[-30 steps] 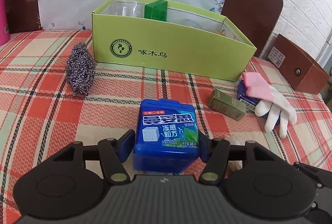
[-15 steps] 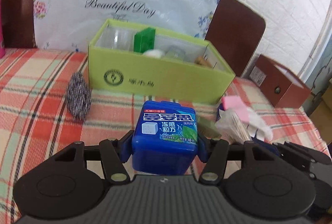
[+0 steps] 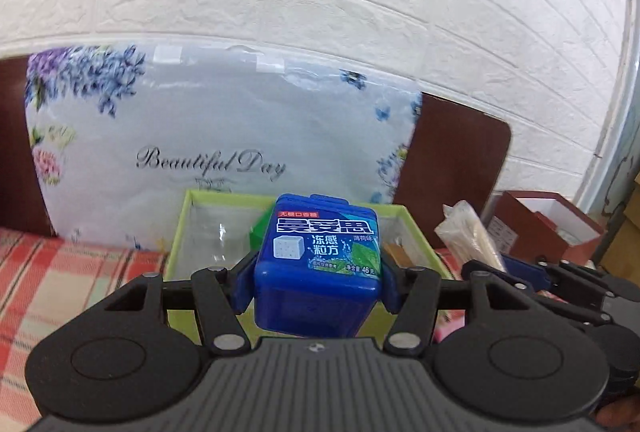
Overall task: Organize objects
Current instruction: 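Carry the gum bottle and toothpick bag into the lime-green box and release both, then grasp the olive-green small box with the left tool while the right tool grasps the white glove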
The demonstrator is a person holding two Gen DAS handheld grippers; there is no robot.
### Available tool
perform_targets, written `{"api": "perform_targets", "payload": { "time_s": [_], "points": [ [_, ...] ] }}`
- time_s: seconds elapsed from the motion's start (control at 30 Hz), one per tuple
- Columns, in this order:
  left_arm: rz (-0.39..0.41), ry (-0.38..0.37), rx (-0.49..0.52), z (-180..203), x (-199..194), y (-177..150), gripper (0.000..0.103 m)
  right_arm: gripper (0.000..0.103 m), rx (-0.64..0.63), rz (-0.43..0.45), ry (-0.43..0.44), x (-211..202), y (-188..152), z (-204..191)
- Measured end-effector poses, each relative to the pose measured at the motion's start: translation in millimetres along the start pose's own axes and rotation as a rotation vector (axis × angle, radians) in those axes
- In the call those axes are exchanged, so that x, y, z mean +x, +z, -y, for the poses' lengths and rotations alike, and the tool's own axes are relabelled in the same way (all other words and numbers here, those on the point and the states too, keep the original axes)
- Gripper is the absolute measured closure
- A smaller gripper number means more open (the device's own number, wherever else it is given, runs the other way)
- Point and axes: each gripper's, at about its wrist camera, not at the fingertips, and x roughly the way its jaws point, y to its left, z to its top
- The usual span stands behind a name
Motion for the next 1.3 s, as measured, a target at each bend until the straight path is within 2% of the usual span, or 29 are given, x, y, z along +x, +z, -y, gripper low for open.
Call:
{"api": "perform_targets", "payload": {
  "time_s": [0.17, 0.33, 0.37, 0.43, 0.47, 0.5, 0.67, 0.77, 0.87, 1.03, 1.23, 1.3],
  "points": [
    [-0.035, 0.051, -0.004, -15.2, 42.2, 10.0, 0.042, 0.076, 0.041, -0.011, -0.048, 45.3, 9.5, 10.1],
    [-0.079, 0.076, -0.012, -26.0, 76.2, 2.5, 0.042, 0.076, 0.029, -0.044, -0.071, 86.2, 2.0, 8.1],
    [-0.091, 0.08, -0.015, -28.0, 81.3, -1.6, 0.038, 0.074, 0.019, -0.054, -0.062, 92.8, -1.9, 6.4],
    [-0.111, 0.109, -0.022, -30.7, 83.9, -10.8, 0.024, 0.065, -0.014, -0.074, -0.052, 102.8, -11.3, 2.7],
    [-0.108, 0.128, -0.027, -32.1, 81.2, -15.8, 0.023, 0.05, -0.036, -0.08, -0.067, 104.3, -16.7, 0.1],
    [-0.099, 0.125, -0.032, -34.4, 77.0, -20.5, 0.023, 0.039, -0.053, -0.073, -0.084, 102.9, -22.5, -1.7],
    [-0.05, 0.101, -0.085, -35.4, 51.7, -29.6, 0.023, 0.02, -0.06, -0.004, -0.122, 79.9, -42.9, -2.1],
    [-0.044, 0.105, -0.074, -27.4, 43.9, -24.9, 0.023, 0.018, -0.037, -0.009, -0.123, 72.6, -37.4, -0.1],
    [-0.031, 0.113, -0.057, -17.4, 32.0, -22.3, 0.023, 0.014, -0.024, 0.024, -0.128, 57.4, -29.5, 1.4],
    [-0.056, 0.173, -0.065, -9.0, 5.7, -35.1, 0.023, 0.01, -0.004, 0.043, -0.121, 27.3, -30.6, 2.1],
    [-0.111, 0.168, -0.111, -5.5, -17.9, -76.7, 0.023, 0.011, -0.04, -0.048, -0.086, -5.5, -70.3, -10.1],
    [-0.145, 0.154, -0.144, -6.0, -22.4, -93.2, 0.023, 0.015, -0.076, -0.097, -0.077, -12.9, -89.6, -17.9]
  ]
}}
